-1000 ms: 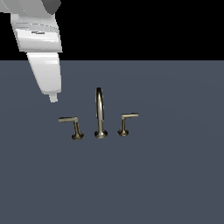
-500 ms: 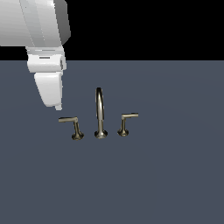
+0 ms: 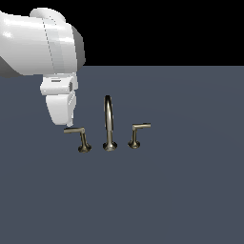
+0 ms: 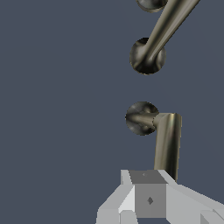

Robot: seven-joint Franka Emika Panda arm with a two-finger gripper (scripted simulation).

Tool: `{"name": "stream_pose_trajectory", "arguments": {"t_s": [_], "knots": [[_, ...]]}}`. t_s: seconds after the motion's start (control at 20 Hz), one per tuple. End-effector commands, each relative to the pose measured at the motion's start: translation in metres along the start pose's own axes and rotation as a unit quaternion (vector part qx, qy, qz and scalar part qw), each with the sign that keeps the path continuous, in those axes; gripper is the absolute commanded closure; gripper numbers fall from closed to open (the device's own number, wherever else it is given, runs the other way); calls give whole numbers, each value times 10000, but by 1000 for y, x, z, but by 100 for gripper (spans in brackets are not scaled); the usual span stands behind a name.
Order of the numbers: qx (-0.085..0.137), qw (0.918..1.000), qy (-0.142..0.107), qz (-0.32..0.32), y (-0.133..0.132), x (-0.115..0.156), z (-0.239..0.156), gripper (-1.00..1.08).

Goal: Turn on the faucet by rotating a designated handle.

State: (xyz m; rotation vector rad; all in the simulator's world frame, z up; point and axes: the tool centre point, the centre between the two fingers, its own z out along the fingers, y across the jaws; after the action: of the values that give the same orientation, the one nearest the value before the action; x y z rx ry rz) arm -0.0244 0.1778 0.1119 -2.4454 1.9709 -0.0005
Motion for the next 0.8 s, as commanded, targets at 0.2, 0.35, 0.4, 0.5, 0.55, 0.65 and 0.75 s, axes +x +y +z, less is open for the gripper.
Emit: {"name": "stream_pose_trajectory", "arguments": {"t_s": [0.2,0.35,0.4,0.5,0.55,0.65,0.75], "knots": [[-4,9995,11,322,-17,4,17,108],[-5,9992,10,393,-21,5,21,108],[-5,9992,9,405,-22,6,22,108],[-5,9992,8,412,-22,6,22,108],[-5,9992,4,409,-22,6,21,108],[-4,9992,2,400,-22,5,21,108],[-4,9992,2,400,-22,5,21,108]]}}
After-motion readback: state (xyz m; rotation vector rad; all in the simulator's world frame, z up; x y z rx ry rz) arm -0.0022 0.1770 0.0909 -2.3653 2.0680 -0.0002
